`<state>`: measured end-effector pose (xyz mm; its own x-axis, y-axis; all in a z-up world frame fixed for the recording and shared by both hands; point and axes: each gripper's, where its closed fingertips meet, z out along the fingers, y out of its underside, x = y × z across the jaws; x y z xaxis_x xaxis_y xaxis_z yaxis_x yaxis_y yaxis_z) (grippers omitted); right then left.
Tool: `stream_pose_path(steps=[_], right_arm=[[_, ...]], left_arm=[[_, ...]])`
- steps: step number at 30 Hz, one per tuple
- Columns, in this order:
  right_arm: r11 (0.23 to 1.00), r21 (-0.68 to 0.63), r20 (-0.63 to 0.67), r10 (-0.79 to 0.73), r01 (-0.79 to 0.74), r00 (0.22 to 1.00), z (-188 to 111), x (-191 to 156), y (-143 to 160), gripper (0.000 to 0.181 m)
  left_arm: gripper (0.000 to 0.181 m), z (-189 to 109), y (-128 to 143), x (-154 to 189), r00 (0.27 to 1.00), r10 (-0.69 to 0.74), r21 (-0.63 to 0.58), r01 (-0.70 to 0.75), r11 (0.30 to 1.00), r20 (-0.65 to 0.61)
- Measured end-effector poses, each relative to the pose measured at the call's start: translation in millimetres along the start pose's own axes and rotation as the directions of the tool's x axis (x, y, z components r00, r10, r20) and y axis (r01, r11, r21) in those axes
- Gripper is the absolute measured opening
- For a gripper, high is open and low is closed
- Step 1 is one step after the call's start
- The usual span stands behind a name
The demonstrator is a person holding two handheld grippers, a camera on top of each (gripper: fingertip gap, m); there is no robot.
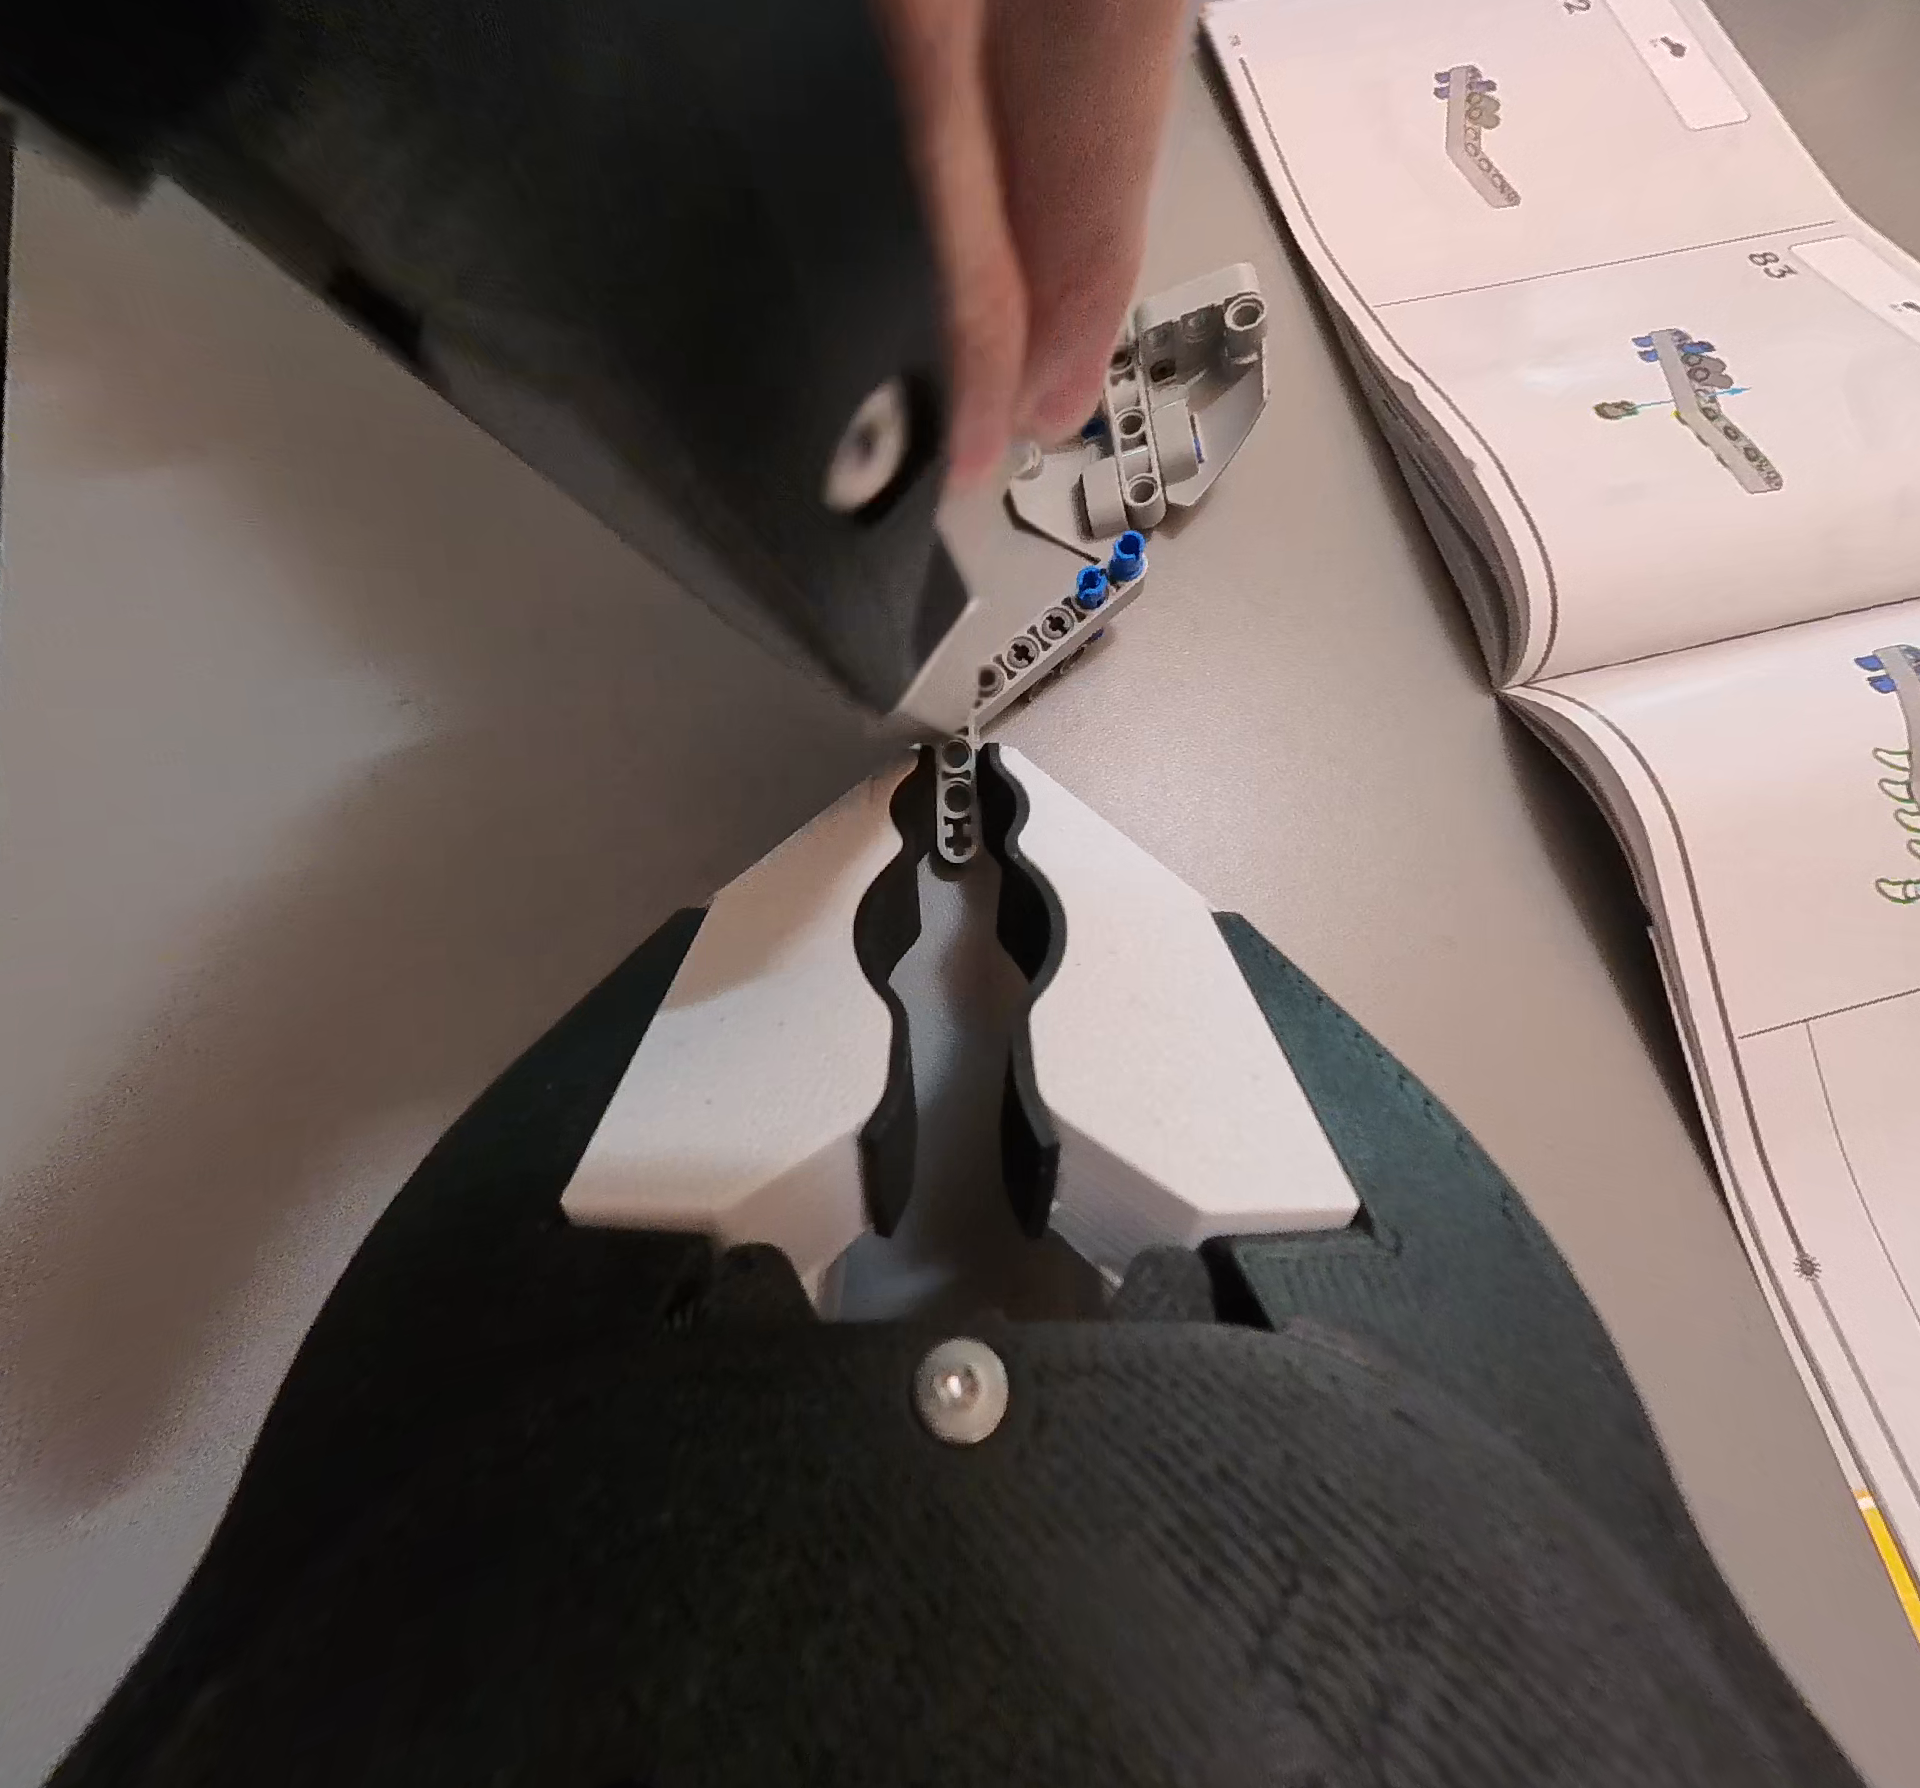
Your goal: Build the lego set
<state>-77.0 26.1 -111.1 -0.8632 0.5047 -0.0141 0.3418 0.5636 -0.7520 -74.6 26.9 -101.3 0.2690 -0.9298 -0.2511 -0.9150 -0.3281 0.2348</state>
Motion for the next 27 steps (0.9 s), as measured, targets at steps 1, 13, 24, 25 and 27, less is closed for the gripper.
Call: stream_pose_path(steps=[1, 13, 24, 25, 27], right_arm=[[1.000, 0.000, 0.001, 0.001, -0.001, 1.000, 0.0, 0.0, 0.0, 0.007], [1.000, 0.000, -0.016, 0.009, -0.009, 1.000, 0.0, 2.9, 0.1, 0.007], [1.000, 0.001, -0.011, 0.013, -0.013, 1.000, 0.1, 2.8, -0.1, 0.007], [1.000, 0.001, -0.011, 0.013, -0.013, 1.000, 0.1, 2.7, -0.1, 0.007], [1.000, 0.002, -0.009, 0.014, -0.014, 1.000, 0.1, 2.7, -0.1, 0.007]], left_arm=[[0.001, -0.2, 0.4, -0.1, 1.000, 0.027, -0.030, -0.027, 0.999, 0.003], [0.002, 1.6, -0.6, -2.4, 0.975, -0.224, 0.204, 0.220, 0.954, -0.005], [0.002, 1.7, -0.2, -5.5, 0.909, -0.406, 0.360, 0.349, 0.865, 0.093], [0.002, 1.7, -0.5, -5.2, 0.906, -0.414, 0.371, 0.356, 0.858, 0.088], [0.002, 1.0, -0.2, -5.4, 0.890, -0.450, 0.404, 0.385, 0.830, 0.075]])
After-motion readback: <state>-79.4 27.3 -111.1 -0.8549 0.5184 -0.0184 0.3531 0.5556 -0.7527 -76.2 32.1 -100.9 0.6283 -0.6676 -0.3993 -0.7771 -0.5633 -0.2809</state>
